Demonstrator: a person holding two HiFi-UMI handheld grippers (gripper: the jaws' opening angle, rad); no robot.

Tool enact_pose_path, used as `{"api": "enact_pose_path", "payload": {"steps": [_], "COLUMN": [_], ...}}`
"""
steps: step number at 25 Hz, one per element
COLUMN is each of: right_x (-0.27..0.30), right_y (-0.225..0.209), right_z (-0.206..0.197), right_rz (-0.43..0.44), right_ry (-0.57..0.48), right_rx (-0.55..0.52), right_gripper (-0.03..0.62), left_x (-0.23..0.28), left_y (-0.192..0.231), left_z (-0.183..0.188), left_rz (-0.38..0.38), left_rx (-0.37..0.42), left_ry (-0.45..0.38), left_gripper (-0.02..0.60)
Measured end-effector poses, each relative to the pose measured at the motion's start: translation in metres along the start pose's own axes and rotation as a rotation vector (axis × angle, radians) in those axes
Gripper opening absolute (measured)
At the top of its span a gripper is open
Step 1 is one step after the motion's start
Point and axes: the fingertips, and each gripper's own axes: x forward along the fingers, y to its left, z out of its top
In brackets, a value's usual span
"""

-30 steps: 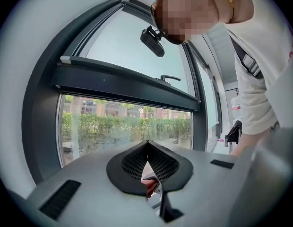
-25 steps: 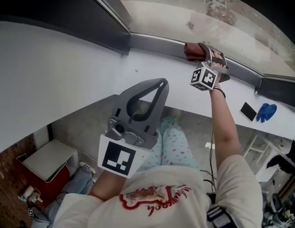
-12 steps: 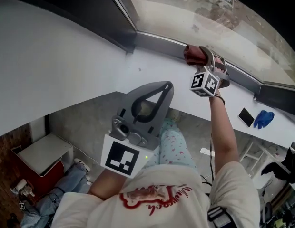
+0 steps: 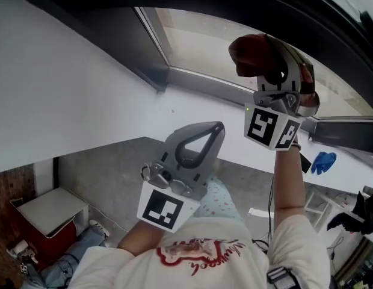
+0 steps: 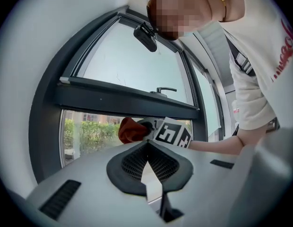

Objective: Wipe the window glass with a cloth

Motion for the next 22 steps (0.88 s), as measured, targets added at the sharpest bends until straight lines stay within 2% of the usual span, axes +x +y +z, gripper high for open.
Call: {"api": "enact_pose_path", "payload": {"steps": [3,7,14,22], "right_x": [0.016,0.025,0.037,0.032], "right_y": [-0.007,-0.003,0.058,0.139], "right_z": [0.013,0.013,-0.017,-0.053], "right_rz": [-0.043,-0.052,0.045,0.151], "right_ry": [-0.001,0.026,0.137,0.227], "right_rx": [-0.026,-0.042,-0.039,0.035], "right_gripper": [0.094,0.094,0.094,0.094], "left_x": [0.004,0.004,-0.008,-0.012], "left_y": [0.005,0.009,0.065,0.078], "left_z": [-0.013,-0.006,-0.012,-0.023], "left_rz": [-0.04,-0.094,-0.042,-0.044], "left_rx": [-0.034,0.023,-0.017,-0.028], "left_ry": [0.025,0.032,0.018,0.027], "left_gripper": [0.018,0.018,0.018,0.018]}}
